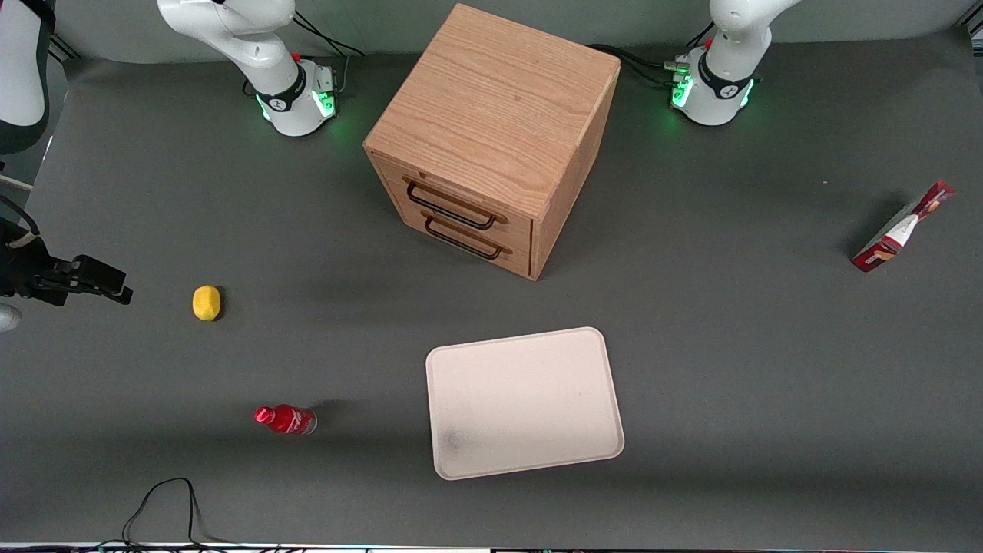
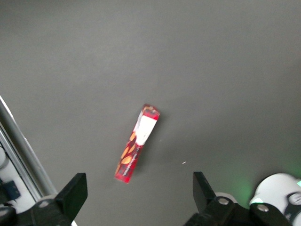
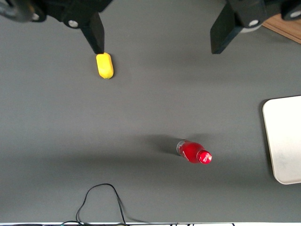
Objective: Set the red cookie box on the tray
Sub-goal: 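Close the left gripper on the end of the cookie box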
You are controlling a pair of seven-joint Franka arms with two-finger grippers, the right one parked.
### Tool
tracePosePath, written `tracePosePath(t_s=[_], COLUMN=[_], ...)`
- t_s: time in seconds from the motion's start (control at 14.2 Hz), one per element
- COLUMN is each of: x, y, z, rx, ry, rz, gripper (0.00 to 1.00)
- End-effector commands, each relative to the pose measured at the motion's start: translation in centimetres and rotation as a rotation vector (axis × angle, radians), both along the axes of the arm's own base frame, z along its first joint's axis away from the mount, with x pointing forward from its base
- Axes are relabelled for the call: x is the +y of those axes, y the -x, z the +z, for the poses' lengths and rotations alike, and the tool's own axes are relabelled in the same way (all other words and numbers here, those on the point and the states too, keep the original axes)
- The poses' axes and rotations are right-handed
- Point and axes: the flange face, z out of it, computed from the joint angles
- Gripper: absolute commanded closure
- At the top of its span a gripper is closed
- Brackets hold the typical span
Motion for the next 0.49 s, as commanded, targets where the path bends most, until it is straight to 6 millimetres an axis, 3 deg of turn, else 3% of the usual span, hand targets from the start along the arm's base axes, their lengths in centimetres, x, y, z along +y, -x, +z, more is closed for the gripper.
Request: tracePosePath(t_s=[0.0, 0.21, 0.42], x=[0.3, 1.0, 0.3], y=[3.6, 6.1, 8.1], z=[-0.6, -1.3, -2.3], rx=[-0.013, -0.004, 0.008], ry=[-0.030, -0.036, -0.022], rz=[-0.073, -0.142, -0.135], gripper=[0.00, 0.00, 0.00])
